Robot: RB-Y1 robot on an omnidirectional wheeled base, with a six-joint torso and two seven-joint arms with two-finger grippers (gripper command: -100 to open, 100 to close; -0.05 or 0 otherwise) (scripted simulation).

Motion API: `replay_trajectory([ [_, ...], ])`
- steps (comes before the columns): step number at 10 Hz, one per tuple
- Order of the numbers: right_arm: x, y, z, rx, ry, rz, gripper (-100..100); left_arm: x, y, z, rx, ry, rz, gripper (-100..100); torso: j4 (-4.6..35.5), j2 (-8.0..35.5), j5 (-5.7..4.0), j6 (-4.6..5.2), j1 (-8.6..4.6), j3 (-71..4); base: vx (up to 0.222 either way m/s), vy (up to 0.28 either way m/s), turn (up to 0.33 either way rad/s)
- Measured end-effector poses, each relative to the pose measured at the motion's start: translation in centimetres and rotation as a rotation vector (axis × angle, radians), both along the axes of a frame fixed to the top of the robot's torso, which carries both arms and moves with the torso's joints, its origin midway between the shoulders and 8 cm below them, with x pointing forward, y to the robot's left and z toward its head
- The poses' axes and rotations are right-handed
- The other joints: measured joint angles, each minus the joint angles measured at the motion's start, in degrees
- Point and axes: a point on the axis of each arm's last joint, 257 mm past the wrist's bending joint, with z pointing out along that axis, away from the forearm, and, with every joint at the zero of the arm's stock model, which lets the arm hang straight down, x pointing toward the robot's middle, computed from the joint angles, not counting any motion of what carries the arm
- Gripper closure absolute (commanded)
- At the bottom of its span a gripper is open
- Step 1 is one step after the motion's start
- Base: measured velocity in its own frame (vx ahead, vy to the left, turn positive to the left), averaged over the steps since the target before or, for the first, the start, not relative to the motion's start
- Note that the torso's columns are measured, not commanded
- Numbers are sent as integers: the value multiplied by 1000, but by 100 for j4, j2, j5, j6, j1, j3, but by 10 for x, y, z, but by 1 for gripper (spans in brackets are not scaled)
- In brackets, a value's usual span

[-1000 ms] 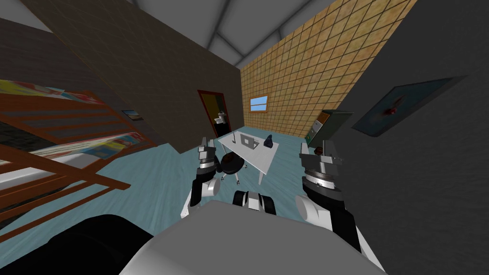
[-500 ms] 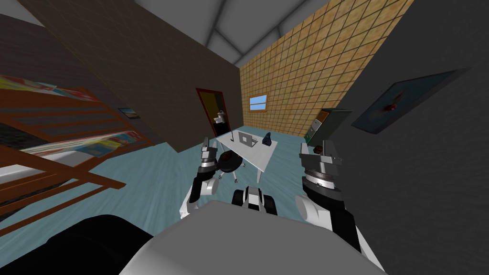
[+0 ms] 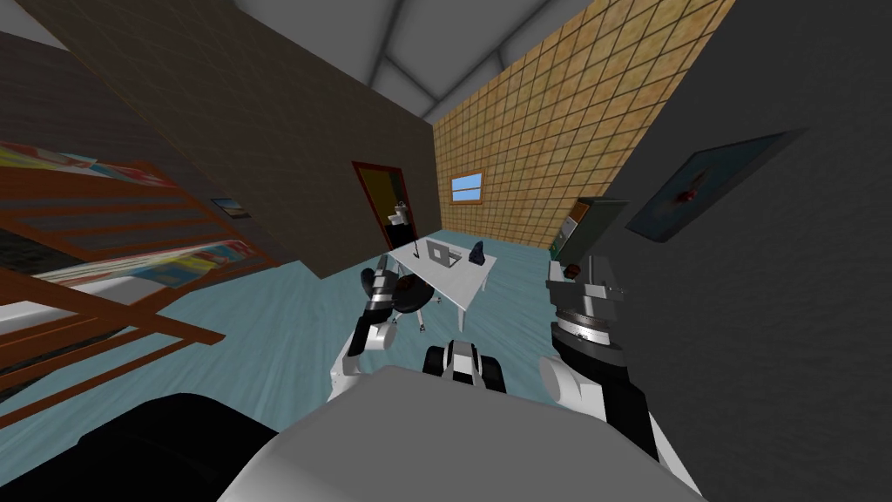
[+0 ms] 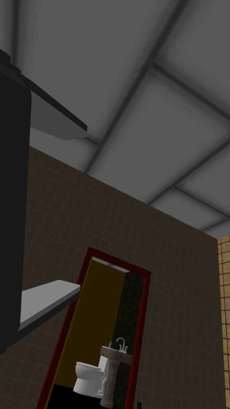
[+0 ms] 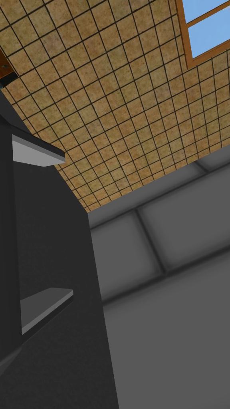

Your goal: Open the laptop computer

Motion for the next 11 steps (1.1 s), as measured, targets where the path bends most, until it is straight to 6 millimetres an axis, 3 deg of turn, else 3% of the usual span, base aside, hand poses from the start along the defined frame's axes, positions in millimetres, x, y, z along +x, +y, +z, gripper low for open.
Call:
replay_trajectory([
  [1,0,0,0,0,0,0,0,4,9,-18,-28,39,-2,-100,-5,-16,1,-2,-1,-9,43,-264,-20],
  [6,0,0,0,0,0,0,0,25,57,-66,-164,153,5,-100,-3,-10,3,0,2,-6,1,-205,-15],
  [11,0,0,0,0,0,0,0,36,91,-109,-289,234,33,-100,0,2,2,0,4,0,32,-155,-16],
])
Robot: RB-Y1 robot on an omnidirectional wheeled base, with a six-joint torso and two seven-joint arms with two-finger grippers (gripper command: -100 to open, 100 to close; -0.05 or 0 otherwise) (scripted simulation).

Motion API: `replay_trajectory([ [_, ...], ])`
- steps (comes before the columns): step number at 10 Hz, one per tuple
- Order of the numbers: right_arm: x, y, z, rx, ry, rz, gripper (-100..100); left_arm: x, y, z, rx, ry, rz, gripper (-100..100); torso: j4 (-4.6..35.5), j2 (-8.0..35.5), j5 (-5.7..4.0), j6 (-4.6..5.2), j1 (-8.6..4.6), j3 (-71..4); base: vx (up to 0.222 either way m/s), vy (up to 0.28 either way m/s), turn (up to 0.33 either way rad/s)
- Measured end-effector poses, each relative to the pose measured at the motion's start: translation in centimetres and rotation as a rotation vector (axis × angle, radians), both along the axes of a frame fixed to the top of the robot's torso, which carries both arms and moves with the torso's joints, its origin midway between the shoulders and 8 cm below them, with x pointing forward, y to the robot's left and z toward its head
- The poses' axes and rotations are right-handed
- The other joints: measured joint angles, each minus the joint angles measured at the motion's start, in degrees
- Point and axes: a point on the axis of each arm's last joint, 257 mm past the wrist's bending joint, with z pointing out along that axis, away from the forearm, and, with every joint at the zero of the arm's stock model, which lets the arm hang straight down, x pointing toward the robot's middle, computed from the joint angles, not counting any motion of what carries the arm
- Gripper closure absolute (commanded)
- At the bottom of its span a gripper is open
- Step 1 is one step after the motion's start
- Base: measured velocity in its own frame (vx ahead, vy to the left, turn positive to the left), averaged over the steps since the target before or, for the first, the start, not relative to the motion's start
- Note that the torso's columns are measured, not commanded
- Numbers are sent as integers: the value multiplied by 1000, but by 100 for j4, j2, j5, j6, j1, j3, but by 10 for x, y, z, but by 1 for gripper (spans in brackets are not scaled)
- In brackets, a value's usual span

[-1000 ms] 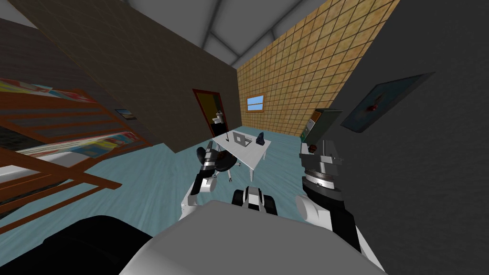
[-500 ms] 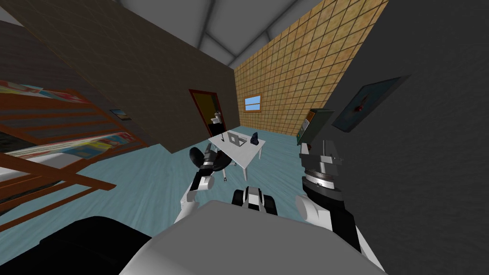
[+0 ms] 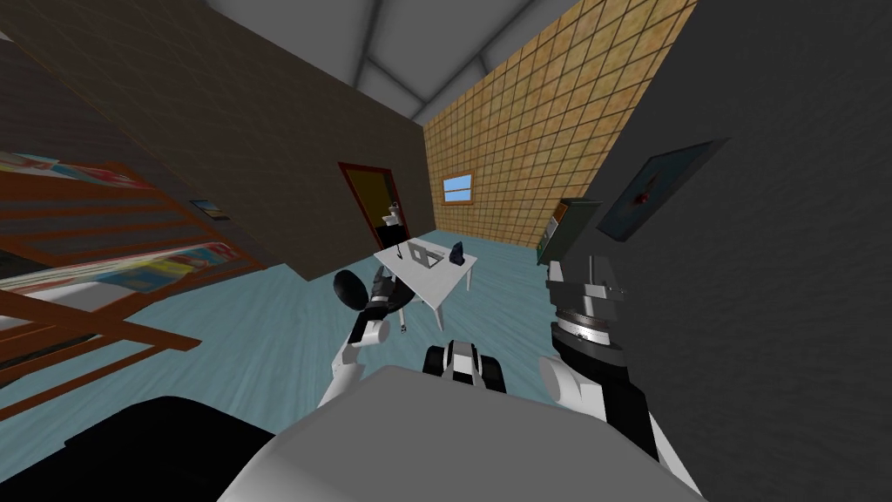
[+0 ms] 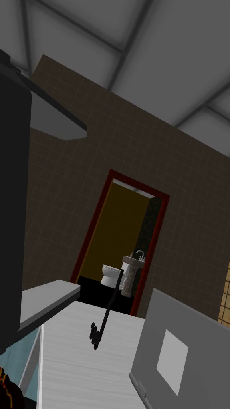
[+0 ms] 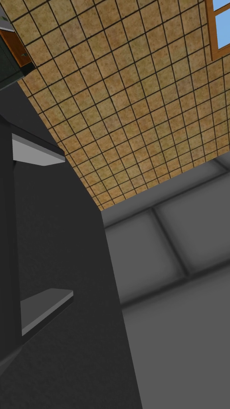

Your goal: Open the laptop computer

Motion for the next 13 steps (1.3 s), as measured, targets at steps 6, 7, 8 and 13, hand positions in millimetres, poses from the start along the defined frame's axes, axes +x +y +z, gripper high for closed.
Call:
replay_trajectory([
  [6,0,0,0,0,0,0,0,3,55,-48,-136,71,63,-100,-6,-22,-9,0,-28,-13,74,-160,-24],
  [7,0,0,0,0,0,0,0,4,68,-55,-166,80,82,-100,-8,-31,-7,1,-22,-18,178,-240,-34],
  [8,0,0,0,0,0,0,0,5,79,-64,-197,91,102,-100,-8,-29,-5,1,-18,-18,173,-206,-29],
  [13,0,0,0,0,0,0,0,-7,128,-89,-302,108,192,-100,4,11,1,-1,2,8,155,-90,-20],
])
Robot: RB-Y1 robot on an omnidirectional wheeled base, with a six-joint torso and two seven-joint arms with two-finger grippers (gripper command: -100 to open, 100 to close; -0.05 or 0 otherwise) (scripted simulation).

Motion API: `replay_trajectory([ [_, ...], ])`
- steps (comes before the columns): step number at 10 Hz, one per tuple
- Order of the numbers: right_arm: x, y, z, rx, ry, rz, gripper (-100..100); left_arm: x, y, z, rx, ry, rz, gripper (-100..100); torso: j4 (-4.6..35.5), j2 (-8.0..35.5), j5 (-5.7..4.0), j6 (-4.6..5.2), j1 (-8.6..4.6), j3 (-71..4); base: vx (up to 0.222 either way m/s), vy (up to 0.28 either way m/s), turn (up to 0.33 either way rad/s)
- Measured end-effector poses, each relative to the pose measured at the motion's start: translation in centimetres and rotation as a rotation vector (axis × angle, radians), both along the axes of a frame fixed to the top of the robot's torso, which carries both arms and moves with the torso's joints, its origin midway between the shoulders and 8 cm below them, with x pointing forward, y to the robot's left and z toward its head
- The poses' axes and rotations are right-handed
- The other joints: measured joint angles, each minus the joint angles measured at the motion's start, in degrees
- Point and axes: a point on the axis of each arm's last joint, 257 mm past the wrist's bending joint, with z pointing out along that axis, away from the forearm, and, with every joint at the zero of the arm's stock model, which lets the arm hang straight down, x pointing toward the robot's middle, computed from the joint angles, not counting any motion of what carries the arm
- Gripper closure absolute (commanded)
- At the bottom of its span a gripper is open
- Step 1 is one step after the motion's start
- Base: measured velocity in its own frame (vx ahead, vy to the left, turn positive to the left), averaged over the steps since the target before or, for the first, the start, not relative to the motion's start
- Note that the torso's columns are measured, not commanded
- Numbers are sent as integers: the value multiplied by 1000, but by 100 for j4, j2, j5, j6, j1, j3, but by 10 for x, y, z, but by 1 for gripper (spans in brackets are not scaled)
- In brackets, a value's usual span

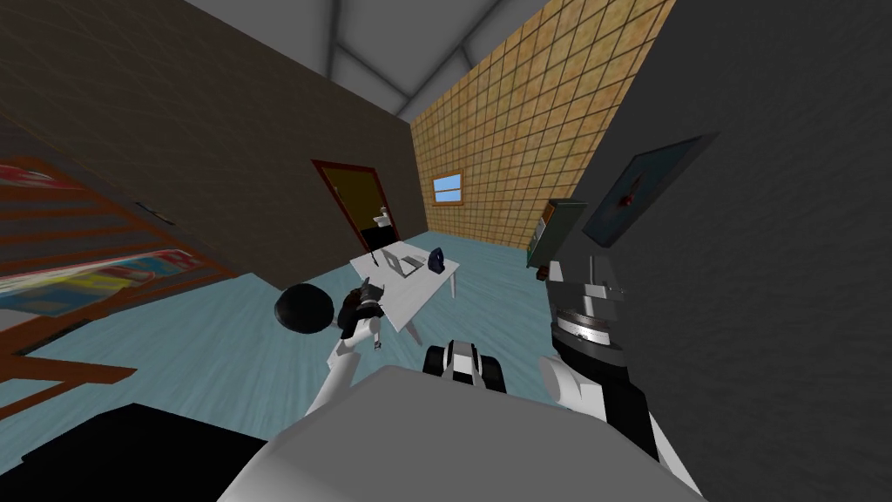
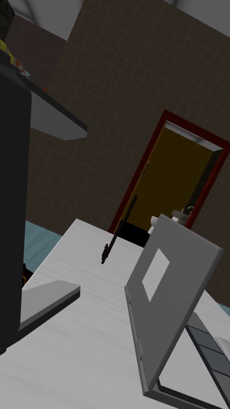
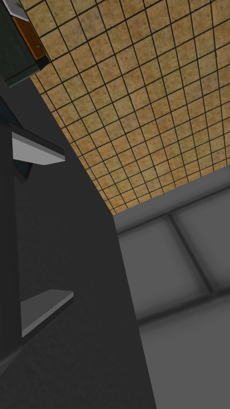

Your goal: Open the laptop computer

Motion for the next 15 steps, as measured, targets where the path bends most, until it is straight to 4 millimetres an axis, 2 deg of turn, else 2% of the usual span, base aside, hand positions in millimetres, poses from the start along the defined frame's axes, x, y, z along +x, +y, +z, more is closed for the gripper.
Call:
replay_trajectory([
  [2,0,0,0,0,0,0,0,-1,11,-9,-21,3,24,-100,-5,-16,-4,1,-13,-10,146,-79,-26],
  [8,0,0,0,0,0,0,0,-22,65,-32,-119,-4,151,-100,-1,-2,-3,1,-9,-2,241,-79,-24],
  [12,0,0,0,0,0,0,0,-35,101,-35,-156,-19,225,-100,-8,-23,3,0,10,-16,226,-8,-15],
  [14,0,0,0,0,0,0,0,-39,109,-34,-163,-25,242,-100,1,12,-4,1,-14,4,66,0,6],
  [15,0,0,0,0,0,0,0,-39,109,-33,-162,-26,243,100,5,22,-1,6,-8,14,10,-1,4],
])
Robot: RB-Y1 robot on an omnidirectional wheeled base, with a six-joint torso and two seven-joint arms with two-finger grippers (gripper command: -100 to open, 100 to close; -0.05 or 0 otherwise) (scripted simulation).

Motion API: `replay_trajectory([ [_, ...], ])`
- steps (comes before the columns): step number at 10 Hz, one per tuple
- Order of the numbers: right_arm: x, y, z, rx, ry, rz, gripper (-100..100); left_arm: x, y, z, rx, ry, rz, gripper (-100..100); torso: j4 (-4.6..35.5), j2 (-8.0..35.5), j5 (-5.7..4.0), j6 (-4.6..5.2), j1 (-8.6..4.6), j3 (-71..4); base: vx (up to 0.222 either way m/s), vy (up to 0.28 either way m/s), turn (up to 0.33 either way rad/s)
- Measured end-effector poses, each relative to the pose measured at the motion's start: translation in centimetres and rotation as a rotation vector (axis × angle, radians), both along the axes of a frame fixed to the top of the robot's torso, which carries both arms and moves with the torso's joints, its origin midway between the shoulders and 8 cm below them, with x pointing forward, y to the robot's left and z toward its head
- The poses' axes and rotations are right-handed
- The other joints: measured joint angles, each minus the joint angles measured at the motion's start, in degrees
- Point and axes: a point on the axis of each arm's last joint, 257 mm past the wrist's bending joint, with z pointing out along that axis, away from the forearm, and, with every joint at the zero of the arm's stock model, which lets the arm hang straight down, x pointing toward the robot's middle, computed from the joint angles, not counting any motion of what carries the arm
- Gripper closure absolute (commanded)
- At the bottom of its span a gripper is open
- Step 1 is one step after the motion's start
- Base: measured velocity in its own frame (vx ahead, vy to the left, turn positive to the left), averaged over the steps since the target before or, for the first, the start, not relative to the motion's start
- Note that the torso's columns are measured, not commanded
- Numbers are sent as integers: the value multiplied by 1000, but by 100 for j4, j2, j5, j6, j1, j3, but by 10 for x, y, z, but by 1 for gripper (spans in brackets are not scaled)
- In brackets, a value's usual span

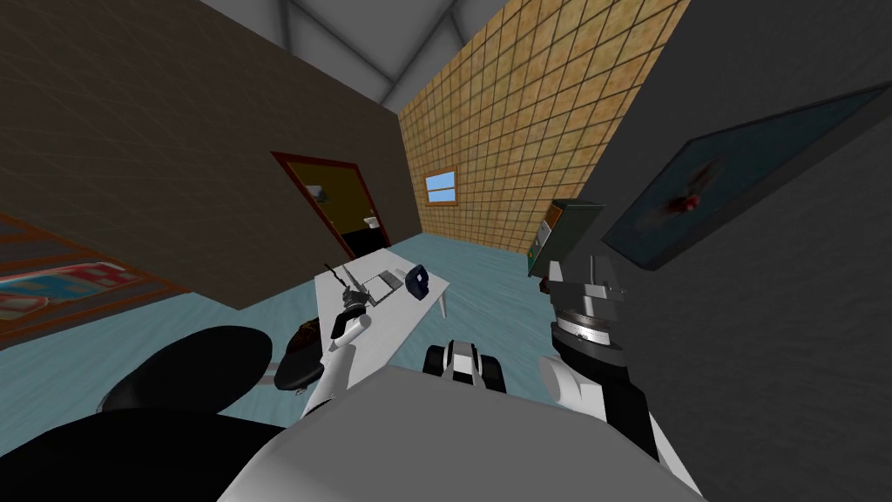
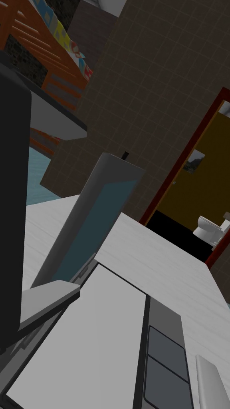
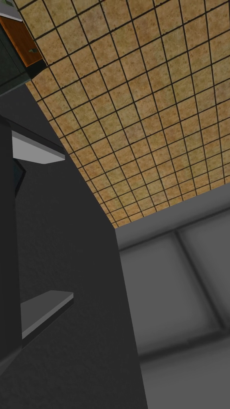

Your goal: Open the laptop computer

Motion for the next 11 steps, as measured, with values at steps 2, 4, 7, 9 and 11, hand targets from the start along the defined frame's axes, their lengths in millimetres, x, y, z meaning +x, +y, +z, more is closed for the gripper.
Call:
replay_trajectory([
  [2,0,0,0,0,0,0,0,-2,5,1,22,33,-3,100,-13,-50,-4,-5,-14,-30,87,-90,39],
  [4,0,0,0,0,0,0,0,-3,16,-4,63,115,-10,100,-21,-74,-9,-4,-22,-48,133,-123,23],
  [7,0,0,0,0,0,0,0,-6,32,-7,119,221,-17,100,-9,-33,2,-6,12,-21,113,-95,25],
  [9,0,0,0,0,0,0,0,-8,42,-8,155,291,-20,100,-11,-38,-5,-6,-7,-25,101,-105,24],
  [11,0,0,0,0,0,0,0,-11,47,-9,174,333,-22,-100,-7,-25,2,-6,16,-17,-7,7,-11],
])
